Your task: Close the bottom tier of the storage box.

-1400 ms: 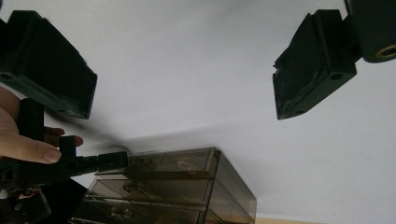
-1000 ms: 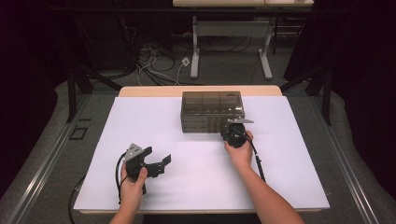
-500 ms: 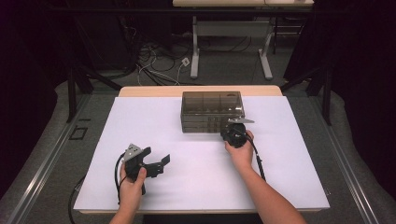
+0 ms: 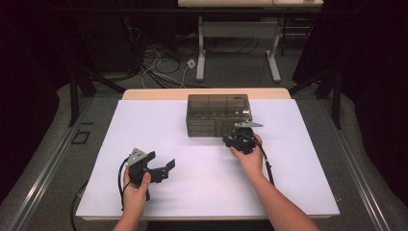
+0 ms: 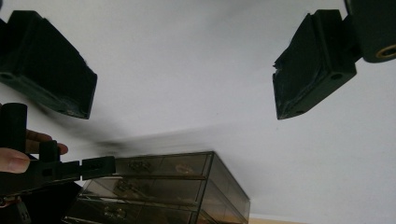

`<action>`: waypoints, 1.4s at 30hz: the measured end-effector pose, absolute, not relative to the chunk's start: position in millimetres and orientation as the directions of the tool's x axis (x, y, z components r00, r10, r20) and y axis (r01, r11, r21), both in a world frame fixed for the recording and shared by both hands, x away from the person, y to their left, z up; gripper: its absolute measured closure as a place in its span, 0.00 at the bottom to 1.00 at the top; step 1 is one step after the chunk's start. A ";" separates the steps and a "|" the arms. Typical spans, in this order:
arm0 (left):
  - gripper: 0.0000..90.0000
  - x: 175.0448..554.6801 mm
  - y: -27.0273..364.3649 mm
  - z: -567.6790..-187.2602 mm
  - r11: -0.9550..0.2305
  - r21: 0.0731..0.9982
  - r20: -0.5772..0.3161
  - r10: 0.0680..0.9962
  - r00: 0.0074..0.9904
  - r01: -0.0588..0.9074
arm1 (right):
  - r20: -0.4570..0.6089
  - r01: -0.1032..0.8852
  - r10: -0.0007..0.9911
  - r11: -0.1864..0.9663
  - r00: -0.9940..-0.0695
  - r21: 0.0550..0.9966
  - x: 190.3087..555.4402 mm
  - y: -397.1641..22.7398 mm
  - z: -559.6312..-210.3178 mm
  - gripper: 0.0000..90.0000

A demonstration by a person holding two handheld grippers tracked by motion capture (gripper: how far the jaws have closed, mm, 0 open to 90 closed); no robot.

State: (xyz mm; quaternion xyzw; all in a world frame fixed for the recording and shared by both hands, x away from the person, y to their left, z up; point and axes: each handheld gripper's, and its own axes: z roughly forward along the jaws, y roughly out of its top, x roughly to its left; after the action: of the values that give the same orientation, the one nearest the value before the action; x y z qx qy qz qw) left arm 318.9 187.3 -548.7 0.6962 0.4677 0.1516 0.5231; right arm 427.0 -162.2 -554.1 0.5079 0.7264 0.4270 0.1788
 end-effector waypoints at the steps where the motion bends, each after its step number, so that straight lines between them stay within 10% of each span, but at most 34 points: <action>1: 0.07 318.9 187.3 -548.6 -0.018 0.870 -0.276 0.810 0.518 0.492 | 0.179 0.595 0.889 0.122 -0.422 0.795 425.8 -161.9 -552.8 0.56; 42: 0.07 317.8 186.2 -546.3 -0.016 0.875 -0.270 0.812 0.517 0.483 | 0.098 0.471 0.773 0.275 -0.627 0.838 371.9 -179.3 -521.4 0.28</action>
State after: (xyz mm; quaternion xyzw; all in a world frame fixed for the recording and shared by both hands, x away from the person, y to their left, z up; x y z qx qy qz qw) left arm 317.8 186.2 -546.3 0.6955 0.4657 0.1567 0.5243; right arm 371.9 -179.3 -521.4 0.3984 0.7808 0.4512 0.1675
